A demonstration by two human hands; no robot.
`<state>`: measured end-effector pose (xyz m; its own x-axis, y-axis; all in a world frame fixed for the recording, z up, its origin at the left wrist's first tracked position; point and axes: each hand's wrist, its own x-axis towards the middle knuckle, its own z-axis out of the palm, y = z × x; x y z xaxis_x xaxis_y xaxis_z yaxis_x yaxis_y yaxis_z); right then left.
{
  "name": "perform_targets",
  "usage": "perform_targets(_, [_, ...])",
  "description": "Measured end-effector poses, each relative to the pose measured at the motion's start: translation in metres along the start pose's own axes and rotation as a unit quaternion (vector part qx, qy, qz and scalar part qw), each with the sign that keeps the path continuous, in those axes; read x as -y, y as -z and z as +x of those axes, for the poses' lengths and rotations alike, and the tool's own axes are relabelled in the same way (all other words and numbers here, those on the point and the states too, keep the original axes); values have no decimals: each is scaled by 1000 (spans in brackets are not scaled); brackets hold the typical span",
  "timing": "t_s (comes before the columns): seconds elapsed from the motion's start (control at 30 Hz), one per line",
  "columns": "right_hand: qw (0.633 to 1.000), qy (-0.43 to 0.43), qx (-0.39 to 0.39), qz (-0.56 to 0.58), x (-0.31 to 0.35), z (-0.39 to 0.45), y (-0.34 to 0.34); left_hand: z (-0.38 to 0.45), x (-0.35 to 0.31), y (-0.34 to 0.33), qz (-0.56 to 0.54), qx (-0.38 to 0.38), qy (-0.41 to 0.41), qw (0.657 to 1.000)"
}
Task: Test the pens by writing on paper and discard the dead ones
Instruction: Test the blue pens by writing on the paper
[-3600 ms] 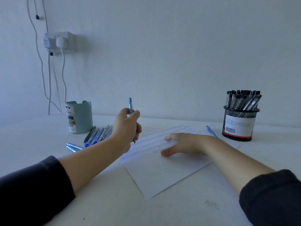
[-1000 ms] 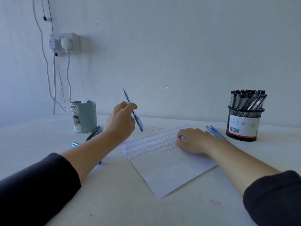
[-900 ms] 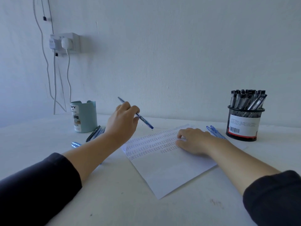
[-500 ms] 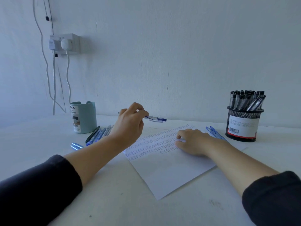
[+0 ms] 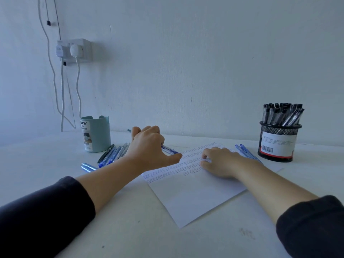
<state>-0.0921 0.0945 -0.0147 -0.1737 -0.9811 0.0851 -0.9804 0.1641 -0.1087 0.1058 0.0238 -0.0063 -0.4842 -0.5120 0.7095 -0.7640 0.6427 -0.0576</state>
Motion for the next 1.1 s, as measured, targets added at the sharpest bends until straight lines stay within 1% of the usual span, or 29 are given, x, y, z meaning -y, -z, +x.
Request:
perform_targets(0.13, [1000,0,4,-3,0,-1,1,0,3,-1,-27,-20,-12,999])
perform_targets(0.23, [1000,2,5,-3,0,-1,1,-1,4,-5,-51,-63,-28,996])
perform_targets(0.3, [1000,3,5,-2,0,-1,1,-1,4,-7,-50,-89,-53,993])
perform_targets(0.37, [1000,3,3,-5,0,-2,2,0,5,-11,-66,-85,-69,992])
perform_targets(0.43, [1000,-1,5,-5,1,-2,2,1,5,-12,-116,-66,-69,989])
perform_targets(0.53, [1000,-8,25,1,1,-2,3,0,1,-7,-165,-92,-57,980])
perform_targets(0.6, [999,-9,39,3,3,-4,4,-2,-9,3,-230,-84,7,970])
perform_targets(0.63, [999,-8,45,1,3,-4,4,-2,-16,8,-259,-66,52,962])
perform_targets(0.67, [999,-8,51,-1,4,-5,4,-2,-21,12,-297,-45,104,948])
perform_targets(0.7, [998,-10,56,-5,4,-5,4,0,-25,14,-357,-18,163,920])
perform_targets(0.73, [998,-13,60,-8,4,-4,4,1,-29,15,-419,10,218,881])
perform_targets(0.77, [998,-17,64,-10,4,-4,3,2,-30,13,-466,35,260,845])
perform_targets(0.8, [997,-21,68,-9,4,-3,2,2,-32,12,-490,60,285,822])
perform_targets(0.83, [997,-27,71,-9,4,-2,2,0,-34,11,-498,82,298,810])
perform_targets(0.87, [997,-32,72,-10,3,-2,1,-2,-36,10,-497,97,306,806])
perform_targets(1.0, [996,-41,74,-6,2,-1,0,-5,-42,7,-502,126,338,786])
perform_targets(1.07, [996,-41,75,-4,2,0,-1,-4,-45,8,-503,137,343,781])
perform_targets(1.1, [996,-42,76,-4,3,0,-1,-4,-46,8,-498,143,341,785])
